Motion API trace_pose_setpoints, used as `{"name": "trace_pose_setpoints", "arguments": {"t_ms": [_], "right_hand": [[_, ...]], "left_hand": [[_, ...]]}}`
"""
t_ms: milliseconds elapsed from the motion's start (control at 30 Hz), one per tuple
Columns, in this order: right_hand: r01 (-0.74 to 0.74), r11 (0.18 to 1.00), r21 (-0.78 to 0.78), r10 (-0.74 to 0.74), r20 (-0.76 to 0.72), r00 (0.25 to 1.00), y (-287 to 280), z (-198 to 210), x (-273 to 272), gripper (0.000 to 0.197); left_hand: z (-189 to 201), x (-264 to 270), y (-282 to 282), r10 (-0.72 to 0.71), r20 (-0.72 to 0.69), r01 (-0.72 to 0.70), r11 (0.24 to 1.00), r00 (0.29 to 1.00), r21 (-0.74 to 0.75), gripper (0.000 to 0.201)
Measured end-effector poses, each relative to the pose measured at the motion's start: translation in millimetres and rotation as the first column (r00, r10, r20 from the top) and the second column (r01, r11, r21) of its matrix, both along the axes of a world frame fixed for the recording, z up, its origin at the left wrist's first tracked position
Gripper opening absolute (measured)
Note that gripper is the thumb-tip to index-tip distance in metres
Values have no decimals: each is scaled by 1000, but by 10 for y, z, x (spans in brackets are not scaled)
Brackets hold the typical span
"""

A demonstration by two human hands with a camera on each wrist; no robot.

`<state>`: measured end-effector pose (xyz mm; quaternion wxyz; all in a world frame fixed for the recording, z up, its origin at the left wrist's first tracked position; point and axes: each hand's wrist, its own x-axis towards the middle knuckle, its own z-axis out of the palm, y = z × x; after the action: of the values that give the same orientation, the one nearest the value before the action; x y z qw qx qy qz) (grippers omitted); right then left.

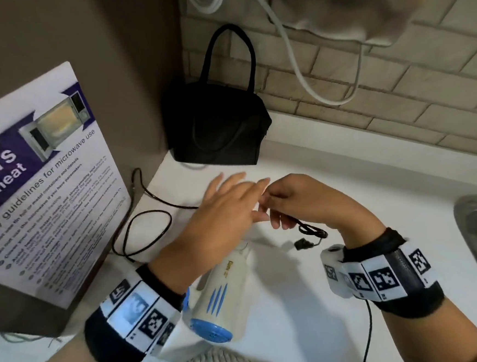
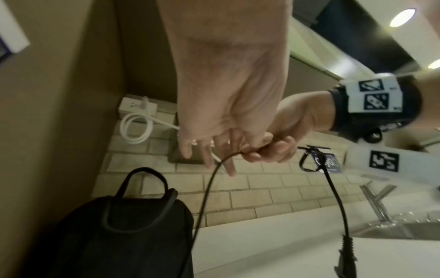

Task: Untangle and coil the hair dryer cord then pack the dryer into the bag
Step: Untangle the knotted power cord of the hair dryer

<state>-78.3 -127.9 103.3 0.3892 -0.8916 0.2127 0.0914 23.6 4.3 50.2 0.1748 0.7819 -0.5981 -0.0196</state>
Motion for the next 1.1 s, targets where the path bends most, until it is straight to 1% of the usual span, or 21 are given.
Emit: {"name": "trace_pose_setpoints", "arguments": {"t_ms": [67, 133, 167, 233, 267, 333, 367, 400, 467, 567, 600, 633, 700, 733, 767, 800, 833, 900, 933, 1000, 1100], "right_hand": [[-31, 999, 38, 30, 14, 999, 47, 34, 1, 32], [-55, 997, 59, 53, 42, 998, 44, 44, -20, 32], [-60, 995, 83, 54, 64, 996, 30, 36, -40, 33], [-64, 993, 97, 54, 106, 993, -5, -3, -89, 34], [-63, 995, 83, 53, 120, 991, -18, -37, -114, 34], [-47, 997, 68, 36, 147, 989, -47, -133, -154, 34], [-35, 997, 62, 25, 157, 987, -60, -182, -167, 34], [-24, 998, 53, 15, 163, 986, -73, -233, -176, 33], [-4, 998, 64, -7, 168, 986, -88, -313, -193, 31], [12, 994, 112, -33, 187, 982, -89, -355, -191, 31], [20, 993, 113, -42, 194, 980, -80, -348, -182, 31], [27, 993, 112, -49, 201, 978, -65, -338, -171, 31], [34, 991, 130, -61, 215, 975, -15, -311, -140, 33], [36, 989, 144, -68, 221, 973, 22, -301, -120, 33], [42, 985, 169, -80, 223, 971, 60, -292, -108, 32], [51, 975, 215, -100, 226, 969, 97, -291, -107, 30], [55, 958, 283, -124, 233, 964, 129, -293, -118, 29], [42, 906, 421, -165, 259, 952, 170, -312, -174, 26], [25, 887, 461, -169, 273, 947, 180, -328, -209, 24], [-10, 872, 489, -155, 297, 942, 189, -368, -286, 22], [7, 862, 507, -178, 291, 940, 198, -475, -385, 27]], "left_hand": [[9, -38, -37, -47, -66, 46, 999, 997, -15, 41], [17, 12, -6, 0, -200, -10, 999, 980, -50, 23], [54, 36, 20, 22, -254, -51, 993, 967, -109, 19], [102, 80, 75, 74, -345, -155, 965, 936, -212, 23], [145, 97, 99, 114, -423, -228, 946, 899, -230, 27], [242, 137, 130, 187, -599, -363, 913, 779, -187, 27], [275, 152, 146, 212, -659, -409, 899, 722, -158, 26], [300, 165, 161, 229, -691, -436, 889, 686, -138, 27], [315, 191, 204, 247, -707, -458, 880, 663, -123, 30], [300, 232, 280, 263, -659, -444, 888, 705, -120, 28], [297, 239, 301, 257, -625, -403, 910, 737, -100, 28], [285, 241, 317, 242, -573, -342, 937, 783, -72, 33], [240, 189, 296, 168, -433, -203, 979, 886, -35, 48], [219, 139, 285, 124, -364, -146, 989, 923, -35, 47], [198, 81, 275, 95, -351, -123, 991, 932, -58, 38], [173, 44, 268, 85, -374, -128, 987, 924, -93, 27], [146, 36, 267, 93, -424, -162, 978, 901, -131, 23], [129, 66, 294, 139, -543, -273, 946, 828, -175, 25], [126, 96, 316, 150, -592, -323, 925, 792, -199, 27], [139, 139, 358, 140, -669, -385, 893, 730, -234, 28], [97, 179, 390, 128, -717, -408, 883, 685, -232, 30]]}}
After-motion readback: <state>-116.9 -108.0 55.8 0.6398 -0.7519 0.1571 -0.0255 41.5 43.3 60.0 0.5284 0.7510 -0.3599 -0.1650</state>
